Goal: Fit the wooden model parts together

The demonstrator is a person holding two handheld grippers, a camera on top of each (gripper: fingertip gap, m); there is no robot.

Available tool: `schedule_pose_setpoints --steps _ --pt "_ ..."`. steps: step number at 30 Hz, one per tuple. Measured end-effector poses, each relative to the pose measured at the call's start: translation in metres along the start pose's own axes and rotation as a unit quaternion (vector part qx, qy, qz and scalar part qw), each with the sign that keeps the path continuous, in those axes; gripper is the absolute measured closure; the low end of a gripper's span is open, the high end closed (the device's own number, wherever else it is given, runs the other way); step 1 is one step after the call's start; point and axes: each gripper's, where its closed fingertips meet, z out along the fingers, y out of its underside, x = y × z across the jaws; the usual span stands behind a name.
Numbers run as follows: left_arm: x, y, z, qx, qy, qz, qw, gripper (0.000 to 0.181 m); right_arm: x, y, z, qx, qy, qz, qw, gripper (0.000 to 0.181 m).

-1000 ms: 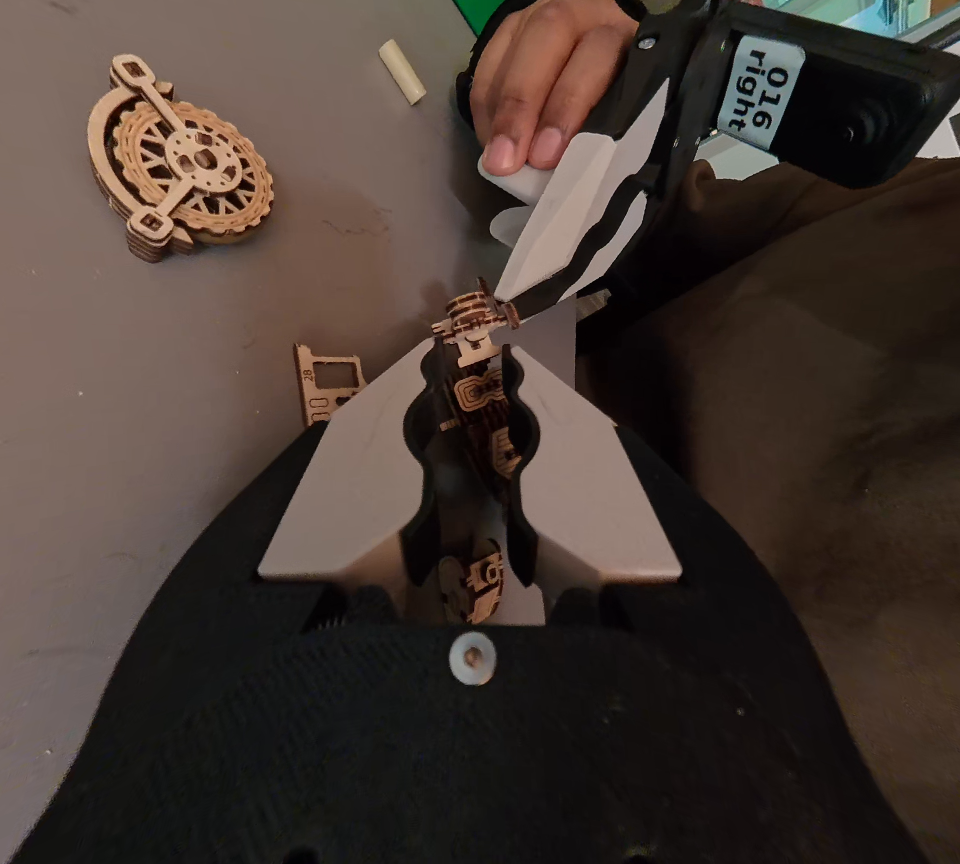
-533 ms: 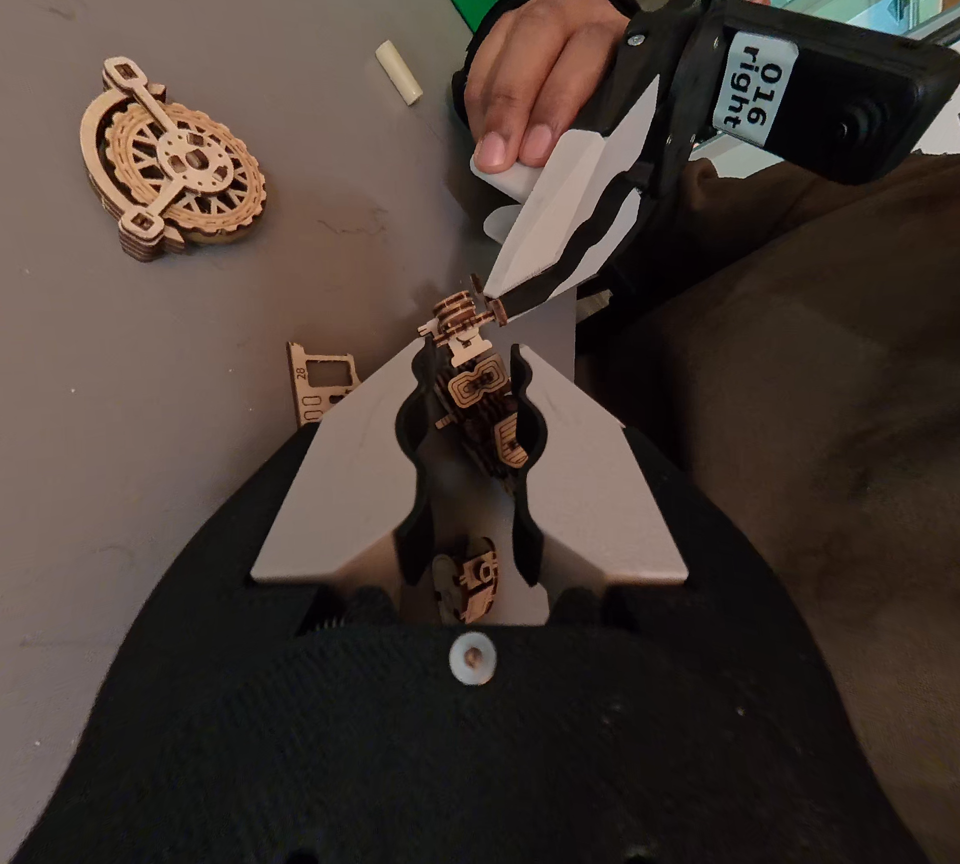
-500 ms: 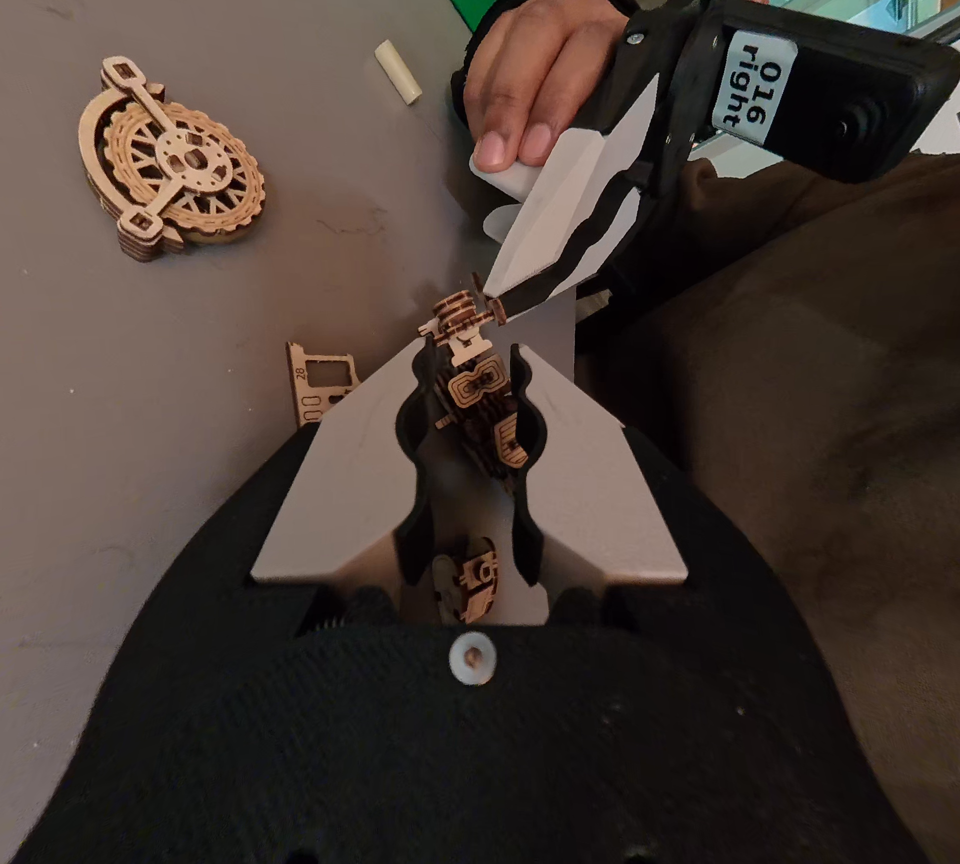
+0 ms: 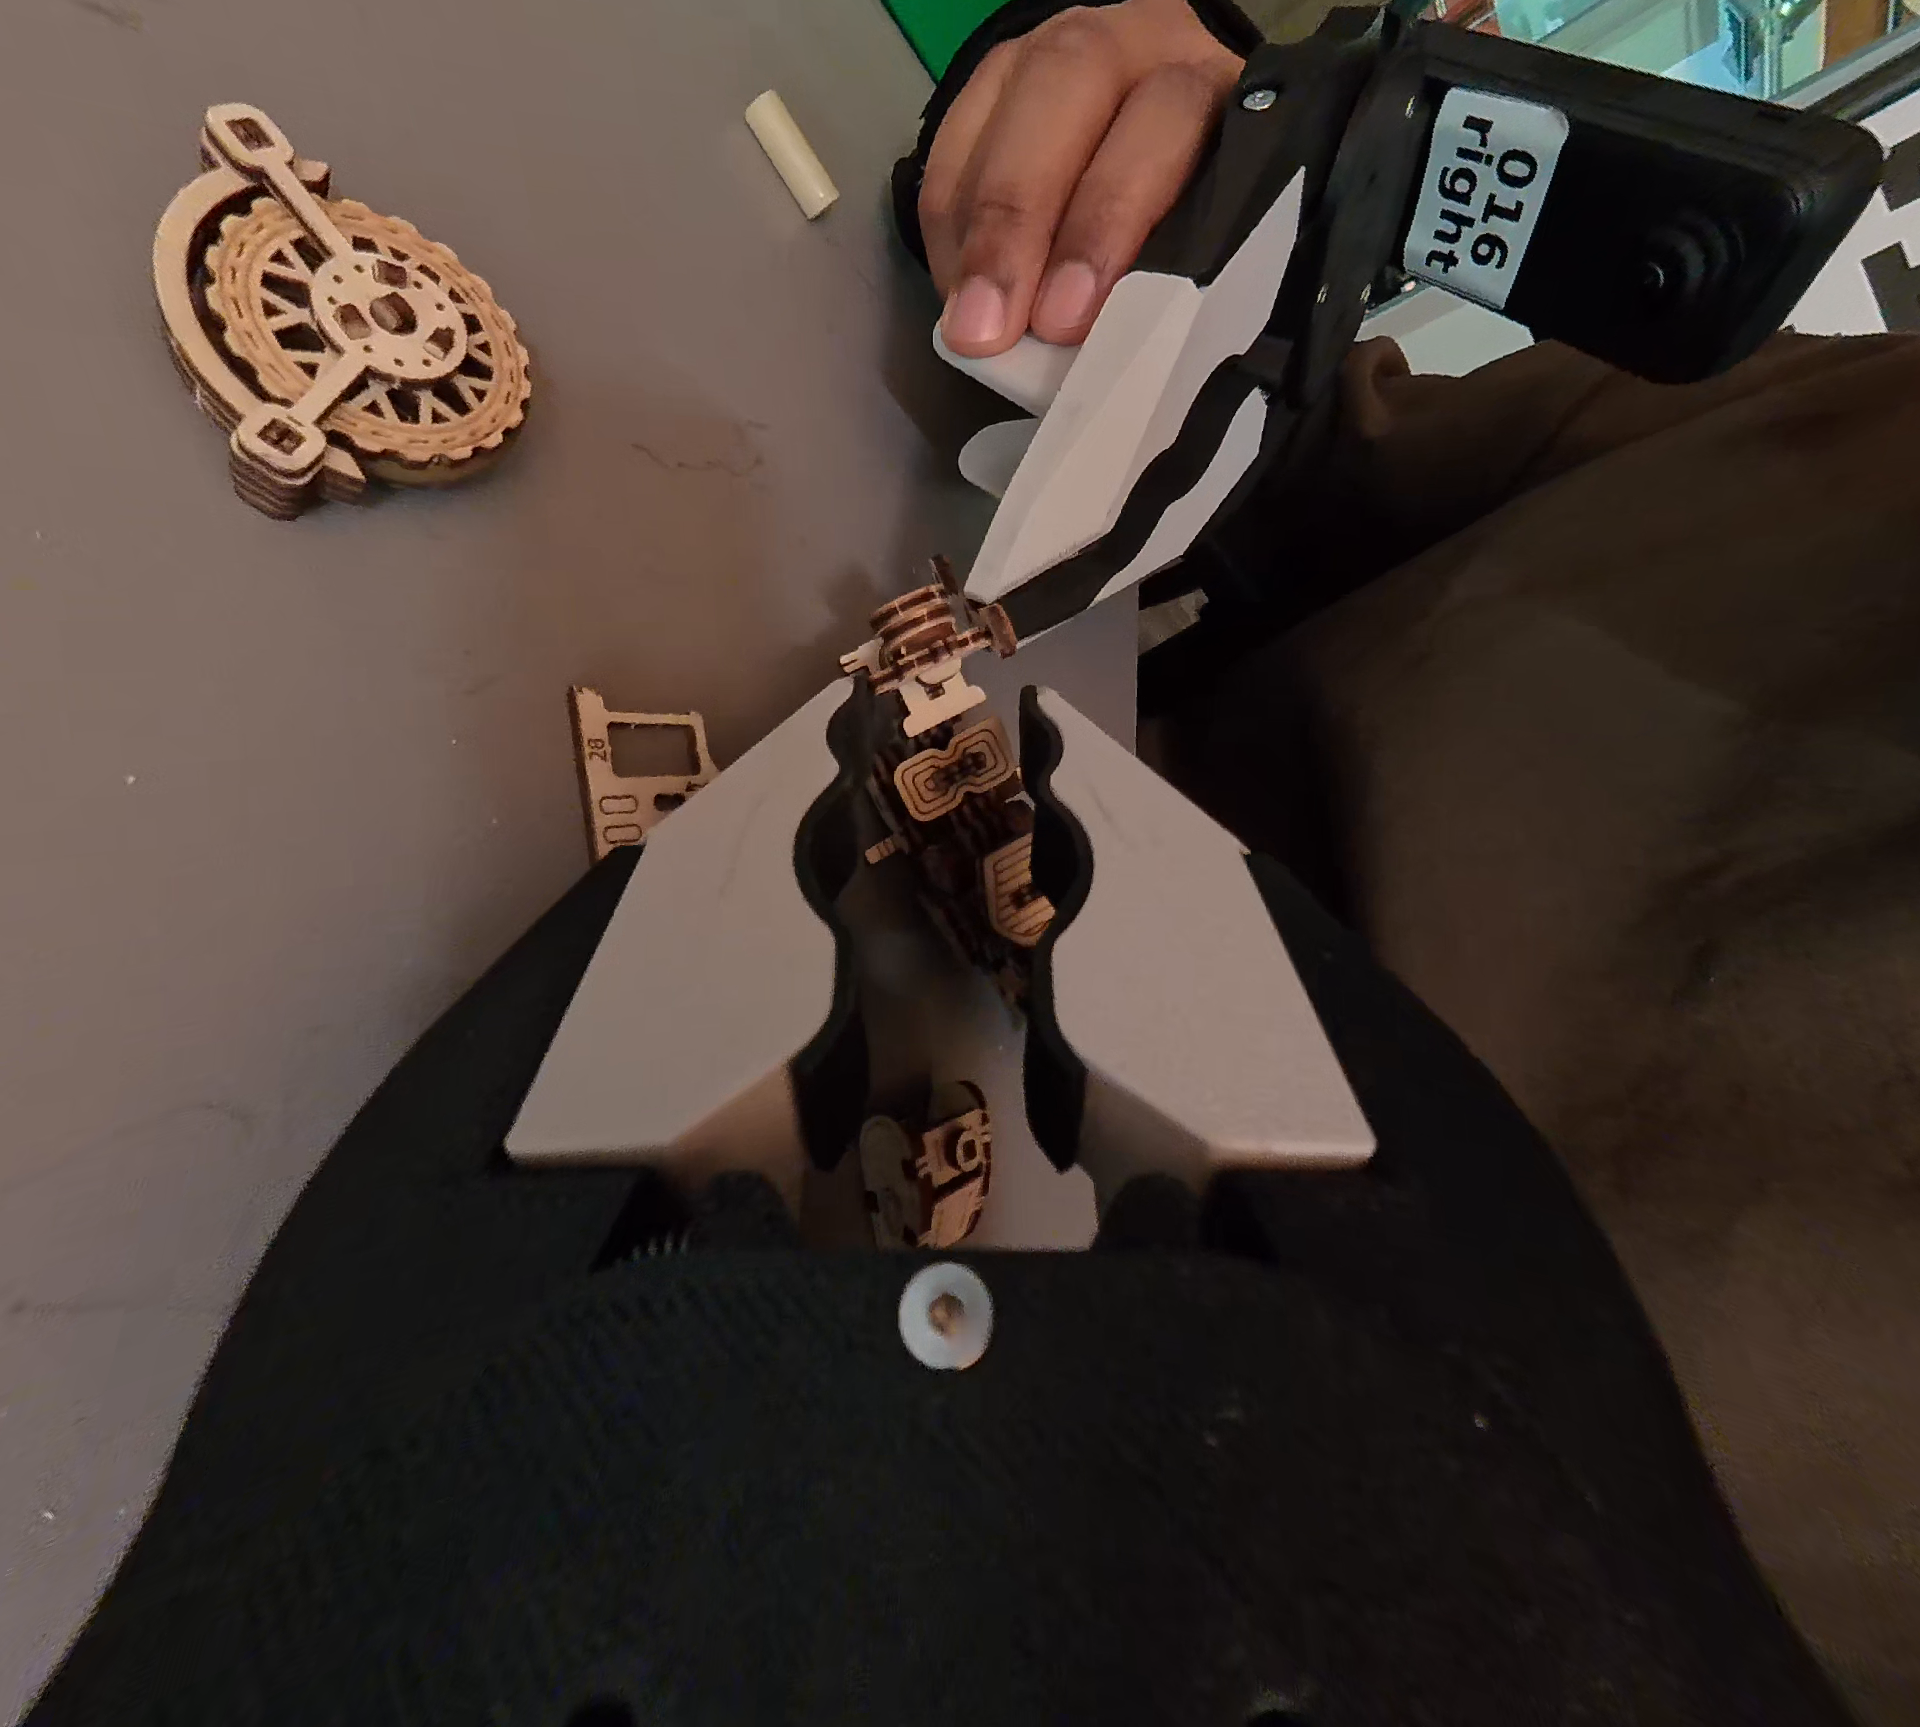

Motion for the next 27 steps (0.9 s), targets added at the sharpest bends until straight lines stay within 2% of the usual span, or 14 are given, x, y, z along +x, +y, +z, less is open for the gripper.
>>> schedule_pose_setpoints --steps 9,17,27 --pt "0.000 0.000 0.000 0.001 0.000 -0.002 1.000 0.155 0.000 0.000 0.000 0.000 0.002 -0.001 1.000 0.173" --pt "-0.004 -0.001 -0.005 -0.001 -0.029 0.010 1.000 0.153 0.001 0.000 0.000 0.001 0.004 -0.001 1.000 0.174" --pt "0.001 -0.007 -0.009 0.023 -0.024 0.001 0.999 0.153 0.000 0.000 0.001 0.001 0.004 -0.002 1.000 0.174"
